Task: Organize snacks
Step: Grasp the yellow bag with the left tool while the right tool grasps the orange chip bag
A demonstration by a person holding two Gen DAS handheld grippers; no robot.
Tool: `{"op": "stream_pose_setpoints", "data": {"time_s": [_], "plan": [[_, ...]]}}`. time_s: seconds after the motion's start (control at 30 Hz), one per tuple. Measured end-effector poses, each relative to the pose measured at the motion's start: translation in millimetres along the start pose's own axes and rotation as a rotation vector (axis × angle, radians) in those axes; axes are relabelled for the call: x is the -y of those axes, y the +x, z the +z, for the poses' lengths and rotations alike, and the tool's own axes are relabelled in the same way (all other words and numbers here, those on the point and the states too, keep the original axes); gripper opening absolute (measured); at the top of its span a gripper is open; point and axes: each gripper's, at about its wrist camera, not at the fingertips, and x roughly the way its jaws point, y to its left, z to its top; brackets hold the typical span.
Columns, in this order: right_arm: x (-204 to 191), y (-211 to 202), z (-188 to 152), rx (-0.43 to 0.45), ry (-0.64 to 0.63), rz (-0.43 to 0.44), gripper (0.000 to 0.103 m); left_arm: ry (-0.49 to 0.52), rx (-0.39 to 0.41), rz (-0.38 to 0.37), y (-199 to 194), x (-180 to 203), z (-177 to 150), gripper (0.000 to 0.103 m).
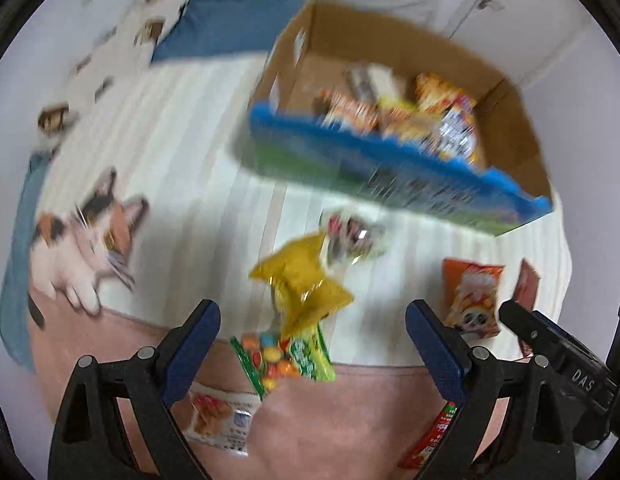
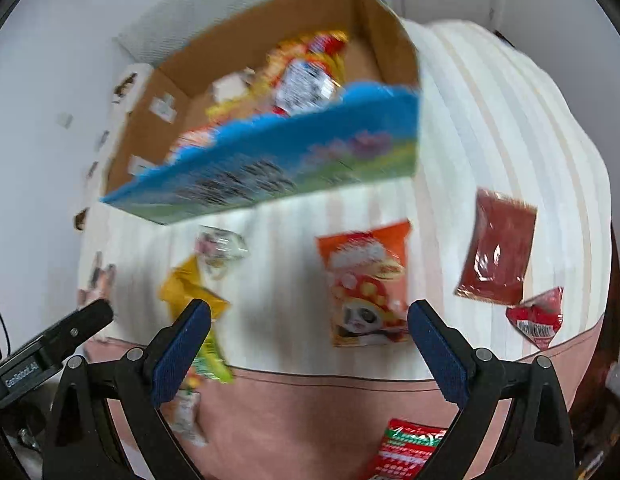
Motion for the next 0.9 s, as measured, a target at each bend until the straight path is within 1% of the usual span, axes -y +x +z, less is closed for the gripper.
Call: {"op": "stream_pose_setpoints", "data": {"time_s": [0.1,0.2,0.33,0.37,0.4,0.43,0.47,0.5,0.53,0.57,0.63,0.67,0.77,0.83,0.9], "plan": [[13,22,1,-0.038,0.027,-0.02,0.101,-0.05,-0.081,-0.042,31,-8,0,0.095],[18,44,3,-0.071,0.029,-0.051,0.101,-0.114,-0.156,-0.082,62,-15,6,0.095],[23,61,4,-0.083,0.063,-0.057,0.1,-0.235,-0.241,-0.108,99,-29,16,0.095],[25,65,5,-0.076,0.078,-0.055,0.1,-0.261,-0.245,-0.107,105,-32,18,0.094],[26,69,6,-0.076,0.086,-0.057,0.098,-0.279,-0.239,-0.106,109,-34,20,0.091],[27,72,6,-0.076,0.09,-0.059,0.095,-0.286,-0.23,-0.09,114,-36,21,0.081],[27,76,7,-0.078,0.092,-0.062,0.087,-0.278,-0.229,-0.06,119,-35,23,0.067],[27,81,7,-0.085,0.087,-0.071,0.078,-0.263,-0.232,-0.043,123,-34,23,0.061],[26,84,6,-0.09,0.074,-0.087,0.073,-0.233,-0.234,-0.019,126,-31,22,0.054],[25,85,5,-0.089,0.064,-0.092,0.069,-0.208,-0.228,-0.003,127,-28,21,0.052],[22,84,1,-0.083,0.045,-0.095,0.067,-0.129,-0.205,0.032,125,-19,17,0.051],[22,83,-2,-0.089,0.031,-0.093,0.066,-0.072,-0.189,0.057,122,-12,12,0.051],[20,84,-19,-0.135,0.013,-0.07,0.065,0.057,-0.176,0.1,118,2,-4,0.051],[19,85,-38,-0.177,0.005,-0.052,0.065,0.1,-0.178,0.116,118,5,-16,0.051],[18,89,-52,-0.21,0.0,-0.04,0.065,0.109,-0.174,0.121,120,4,-22,0.051]]}}
